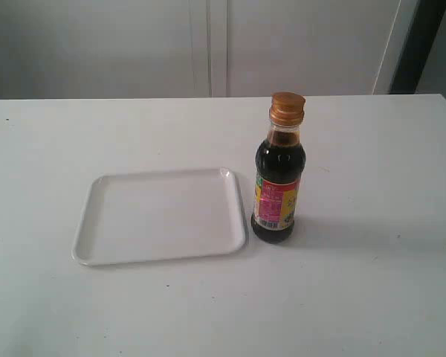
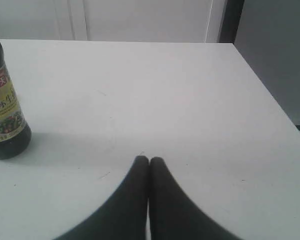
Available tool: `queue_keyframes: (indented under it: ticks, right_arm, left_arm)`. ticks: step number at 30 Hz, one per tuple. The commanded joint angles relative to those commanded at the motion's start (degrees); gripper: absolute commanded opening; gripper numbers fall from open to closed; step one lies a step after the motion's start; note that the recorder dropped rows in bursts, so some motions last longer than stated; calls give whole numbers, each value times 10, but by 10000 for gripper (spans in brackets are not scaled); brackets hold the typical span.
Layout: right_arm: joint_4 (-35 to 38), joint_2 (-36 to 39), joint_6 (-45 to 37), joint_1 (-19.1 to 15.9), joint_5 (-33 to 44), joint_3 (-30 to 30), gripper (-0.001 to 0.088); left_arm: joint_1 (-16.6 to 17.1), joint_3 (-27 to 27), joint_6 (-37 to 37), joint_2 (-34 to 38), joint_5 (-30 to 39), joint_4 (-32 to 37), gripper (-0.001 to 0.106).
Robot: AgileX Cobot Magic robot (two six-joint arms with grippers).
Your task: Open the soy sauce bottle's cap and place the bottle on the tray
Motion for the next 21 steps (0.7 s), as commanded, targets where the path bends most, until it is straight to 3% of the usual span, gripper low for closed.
queue_keyframes:
  ticks: [6, 12, 17, 21]
  right_arm:
    - [0, 0, 0, 0, 0, 0, 0]
    - [0, 0, 0, 0, 0, 0, 0]
    - [0, 0, 0, 0, 0, 0, 0]
    - [0, 0, 0, 0, 0, 0, 0]
  left_arm:
    - [0, 0, -60, 0, -78, -39, 0]
    - [0, 0, -101, 0, -239, -36, 0]
    - [0, -22, -122, 6, -262, 30, 0]
    - [0, -62, -122, 59, -261, 43, 0]
